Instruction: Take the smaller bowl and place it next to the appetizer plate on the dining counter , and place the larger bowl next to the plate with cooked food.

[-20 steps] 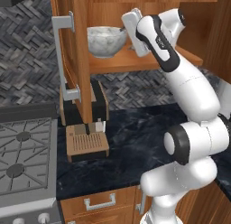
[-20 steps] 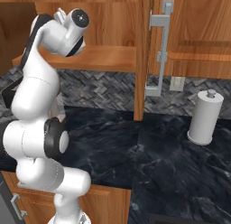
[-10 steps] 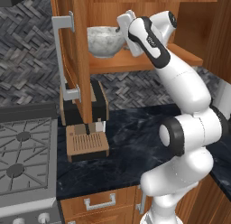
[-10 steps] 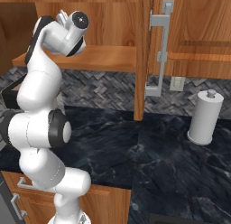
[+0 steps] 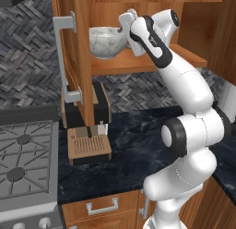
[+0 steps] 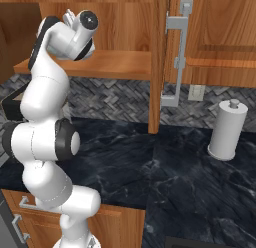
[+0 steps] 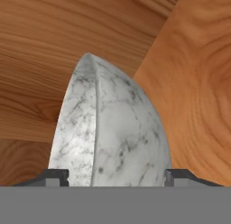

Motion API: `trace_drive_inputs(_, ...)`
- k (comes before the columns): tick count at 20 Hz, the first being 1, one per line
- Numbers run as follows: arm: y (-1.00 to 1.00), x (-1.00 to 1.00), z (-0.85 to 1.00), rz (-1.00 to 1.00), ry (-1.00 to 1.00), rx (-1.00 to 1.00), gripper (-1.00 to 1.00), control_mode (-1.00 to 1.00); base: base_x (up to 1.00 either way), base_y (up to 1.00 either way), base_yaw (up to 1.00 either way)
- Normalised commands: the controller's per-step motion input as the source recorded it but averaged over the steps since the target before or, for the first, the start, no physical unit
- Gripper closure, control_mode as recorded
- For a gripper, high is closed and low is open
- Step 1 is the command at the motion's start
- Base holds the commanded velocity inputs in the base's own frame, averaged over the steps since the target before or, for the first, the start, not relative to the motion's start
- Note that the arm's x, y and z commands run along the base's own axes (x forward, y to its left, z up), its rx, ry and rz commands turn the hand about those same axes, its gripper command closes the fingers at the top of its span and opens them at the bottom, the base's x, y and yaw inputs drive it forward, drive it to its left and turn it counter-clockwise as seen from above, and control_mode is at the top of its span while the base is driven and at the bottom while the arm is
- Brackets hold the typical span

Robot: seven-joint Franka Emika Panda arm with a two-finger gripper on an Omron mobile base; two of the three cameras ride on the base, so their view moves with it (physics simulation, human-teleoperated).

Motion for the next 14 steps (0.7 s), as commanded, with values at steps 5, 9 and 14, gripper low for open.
trace_drive_inputs(5,0.0,0.0,0.0,0.0,0.0,0.0,1.0,-1.0,0.0,0.0,0.0)
trace_drive_inputs(9,0.0,0.0,0.0,0.0,0.0,0.0,1.0,-1.0,0.0,0.0,0.0)
trace_drive_inputs(14,0.0,0.0,0.0,0.0,0.0,0.0,1.0,-1.0,0.0,0.0,0.0)
